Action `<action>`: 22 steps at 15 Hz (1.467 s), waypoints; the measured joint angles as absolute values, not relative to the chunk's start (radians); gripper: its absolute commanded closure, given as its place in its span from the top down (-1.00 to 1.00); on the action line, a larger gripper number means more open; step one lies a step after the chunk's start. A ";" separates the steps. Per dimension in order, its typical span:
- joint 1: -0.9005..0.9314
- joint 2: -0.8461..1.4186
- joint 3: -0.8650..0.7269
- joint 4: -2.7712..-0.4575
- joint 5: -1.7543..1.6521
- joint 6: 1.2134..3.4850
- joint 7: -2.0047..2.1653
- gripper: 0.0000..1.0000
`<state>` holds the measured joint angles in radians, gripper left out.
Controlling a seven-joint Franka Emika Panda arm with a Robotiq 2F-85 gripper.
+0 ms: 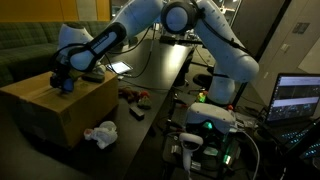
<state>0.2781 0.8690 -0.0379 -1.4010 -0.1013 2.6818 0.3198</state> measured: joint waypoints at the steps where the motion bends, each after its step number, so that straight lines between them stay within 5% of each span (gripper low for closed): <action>1: 0.279 0.865 -0.034 -1.402 -0.101 2.668 0.314 -0.82; 12: 0.256 0.716 0.050 -1.471 -0.101 2.396 0.155 -0.83; 22: 0.197 0.487 0.078 -1.788 -0.100 2.342 0.088 -0.82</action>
